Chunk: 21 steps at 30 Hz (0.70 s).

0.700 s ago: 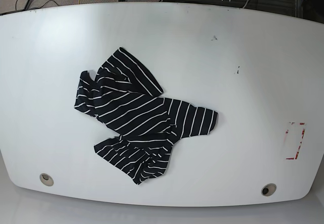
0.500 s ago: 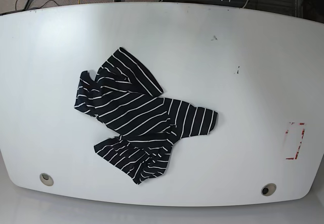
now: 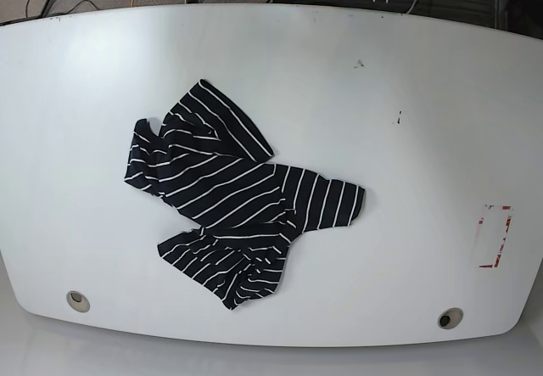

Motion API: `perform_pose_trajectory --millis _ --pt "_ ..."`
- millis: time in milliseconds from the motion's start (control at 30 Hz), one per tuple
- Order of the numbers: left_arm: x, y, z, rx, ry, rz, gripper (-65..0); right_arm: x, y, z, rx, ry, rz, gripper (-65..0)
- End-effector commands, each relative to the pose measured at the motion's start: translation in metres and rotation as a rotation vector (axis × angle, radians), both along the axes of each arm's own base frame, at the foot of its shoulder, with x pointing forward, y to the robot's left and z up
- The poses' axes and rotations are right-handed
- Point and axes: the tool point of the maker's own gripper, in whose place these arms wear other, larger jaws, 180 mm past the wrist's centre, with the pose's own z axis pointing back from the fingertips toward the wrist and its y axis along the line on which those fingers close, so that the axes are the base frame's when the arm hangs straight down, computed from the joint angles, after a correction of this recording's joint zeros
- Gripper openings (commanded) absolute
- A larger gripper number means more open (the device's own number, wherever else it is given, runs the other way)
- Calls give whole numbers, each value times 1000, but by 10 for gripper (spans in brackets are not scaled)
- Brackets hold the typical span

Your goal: Layout the t-shirt on the table in an organized manner, then fold the t-shirt properly

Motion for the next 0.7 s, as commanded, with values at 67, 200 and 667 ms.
perform_pose_trajectory --millis 67,200,667 --pt "-5 3 1 6 6 0 -645 -2 -6 2 -19 -10 7 -415" --pt "-7 -2 1 -4 -9 7 -649 11 2 -1 9 -15 19 -426" --pt "-12 0 1 -3 -7 12 -650 10 1 0 8 -20 13 -426"
